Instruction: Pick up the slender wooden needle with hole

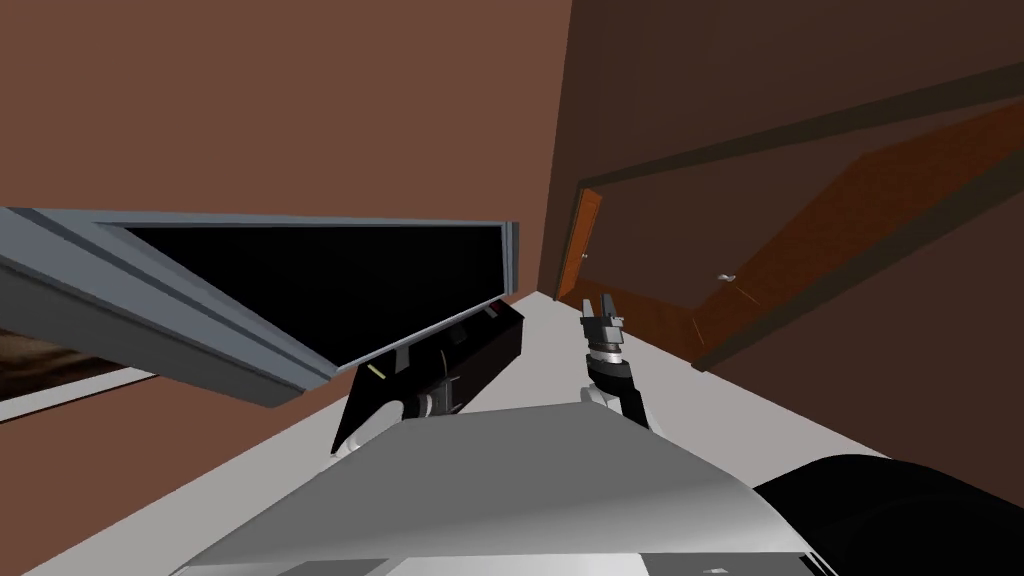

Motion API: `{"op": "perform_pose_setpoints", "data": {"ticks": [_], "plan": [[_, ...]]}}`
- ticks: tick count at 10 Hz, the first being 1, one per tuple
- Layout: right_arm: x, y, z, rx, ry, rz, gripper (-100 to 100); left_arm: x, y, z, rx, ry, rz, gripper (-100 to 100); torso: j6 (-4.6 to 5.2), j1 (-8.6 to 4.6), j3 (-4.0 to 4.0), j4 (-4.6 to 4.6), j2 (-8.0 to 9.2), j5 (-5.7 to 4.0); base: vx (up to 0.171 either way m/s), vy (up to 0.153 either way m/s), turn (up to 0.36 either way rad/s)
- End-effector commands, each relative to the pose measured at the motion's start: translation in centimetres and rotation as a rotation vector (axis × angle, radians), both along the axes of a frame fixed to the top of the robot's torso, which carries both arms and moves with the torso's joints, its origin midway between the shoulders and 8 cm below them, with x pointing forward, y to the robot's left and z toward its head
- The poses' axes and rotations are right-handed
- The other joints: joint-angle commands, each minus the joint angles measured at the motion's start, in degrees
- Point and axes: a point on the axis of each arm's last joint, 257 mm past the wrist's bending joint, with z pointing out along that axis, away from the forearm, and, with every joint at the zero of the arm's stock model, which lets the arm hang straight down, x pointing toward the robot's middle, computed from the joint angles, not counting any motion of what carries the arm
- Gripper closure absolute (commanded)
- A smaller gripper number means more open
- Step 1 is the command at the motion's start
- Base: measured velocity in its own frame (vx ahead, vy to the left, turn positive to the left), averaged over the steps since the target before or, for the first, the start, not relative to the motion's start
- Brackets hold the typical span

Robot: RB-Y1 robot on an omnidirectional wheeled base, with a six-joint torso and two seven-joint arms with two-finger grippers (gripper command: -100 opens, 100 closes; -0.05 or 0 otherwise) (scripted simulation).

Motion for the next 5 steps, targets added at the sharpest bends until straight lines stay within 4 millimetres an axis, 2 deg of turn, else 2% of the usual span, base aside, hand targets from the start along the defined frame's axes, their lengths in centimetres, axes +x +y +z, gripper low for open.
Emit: {"op": "perform_pose_setpoints", "data": {"ticks": [1, 2, 3, 4, 5], "plan": [[0.0, 0.0, 0.0, 0.000, 0.000, 0.000, 0, -0.8, 1.1, -1.1, 0.063, 0.009, -0.039, -100, 0.00, 0.00, 0.00, 0.00, 0.00, 0.00, 0.071, 0.019, -0.181], [0.0, 0.0, 0.0, 0.000, 0.000, 0.000, 0, -2.5, 3.2, -2.7, 0.133, 0.035, -0.080, -100, -0.04, -0.02, 0.01, 0.00, 0.02, 0.00, 0.079, 0.011, -0.320], [0.0, 0.0, 0.0, 0.000, 0.000, 0.000, 0, -2.6, 3.4, -2.8, 0.148, 0.036, -0.090, -100, 0.00, -0.02, 0.00, 0.00, 0.00, -0.01, 0.069, 0.015, -0.165], [0.0, 0.0, 0.0, 0.000, 0.000, 0.000, 0, -2.7, 3.5, -2.9, 0.157, 0.036, -0.096, -100, -0.05, -0.05, 0.01, 0.00, 0.02, -0.01, 0.029, 0.008, 0.014], [0.0, 0.0, 0.0, 0.000, 0.000, 0.000, 0, -4.6, 5.7, -4.3, 0.229, 0.065, -0.142, -100, -0.06, -0.09, 0.07, 0.02, 0.13, -0.02, 0.065, 0.005, -0.289]]}}
